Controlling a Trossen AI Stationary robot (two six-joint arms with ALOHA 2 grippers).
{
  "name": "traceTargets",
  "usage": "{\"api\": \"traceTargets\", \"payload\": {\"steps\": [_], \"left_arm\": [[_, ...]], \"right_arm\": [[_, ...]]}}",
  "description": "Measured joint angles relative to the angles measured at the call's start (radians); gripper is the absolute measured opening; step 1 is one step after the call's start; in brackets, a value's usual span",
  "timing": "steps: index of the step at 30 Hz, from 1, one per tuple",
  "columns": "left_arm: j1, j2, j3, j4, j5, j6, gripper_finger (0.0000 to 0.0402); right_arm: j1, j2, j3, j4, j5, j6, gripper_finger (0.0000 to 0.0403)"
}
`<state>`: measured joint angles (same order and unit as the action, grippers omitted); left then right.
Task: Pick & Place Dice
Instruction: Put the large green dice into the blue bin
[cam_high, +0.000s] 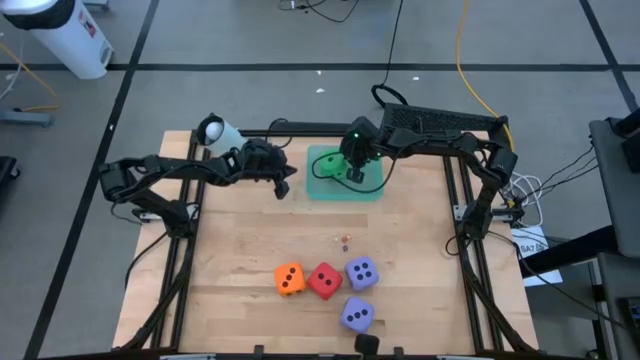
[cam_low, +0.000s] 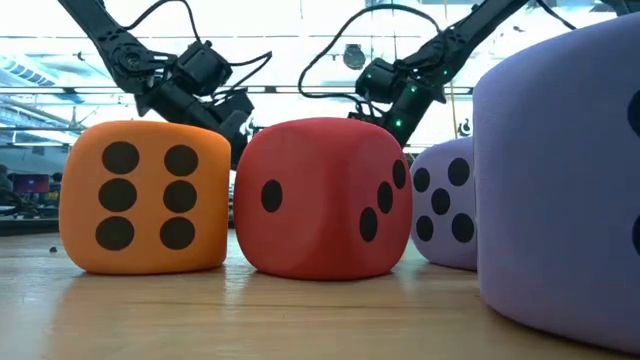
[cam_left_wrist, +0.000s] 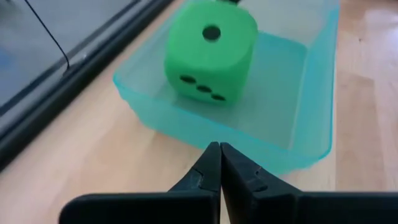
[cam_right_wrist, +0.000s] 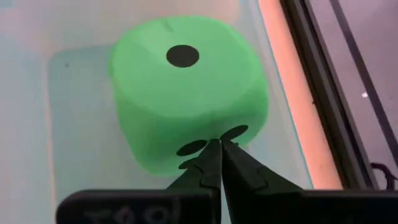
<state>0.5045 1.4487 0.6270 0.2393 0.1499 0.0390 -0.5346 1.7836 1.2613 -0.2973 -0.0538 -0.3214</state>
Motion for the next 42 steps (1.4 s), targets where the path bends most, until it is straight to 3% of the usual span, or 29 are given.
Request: {"api": "traceTargets", "payload": {"steps": [9, 22, 30, 42], "left_arm": [[0.000, 0.029, 0.000, 0.010, 0.086, -0.057, 0.0006], [-0.001, 0.175, 0.050, 0.053, 0.090, -0.072, 0.0005], [-0.001, 0.273, 0.115, 0.051, 0.119, -0.042, 0.0005], [-0.001, 0.282, 0.137, 0.049, 0.122, -0.033, 0.0005]], "right_arm": [[-0.002, 0.018, -0.010, -0.017, 0.000, 0.073, 0.0003], [0.013, 0.119, -0.017, 0.052, -0.005, 0.097, 0.0004], [0.034, 0.124, -0.016, 0.116, -0.071, 0.100, 0.0004], [0.039, 0.124, -0.010, 0.155, -0.106, 0.101, 0.0004]]}}
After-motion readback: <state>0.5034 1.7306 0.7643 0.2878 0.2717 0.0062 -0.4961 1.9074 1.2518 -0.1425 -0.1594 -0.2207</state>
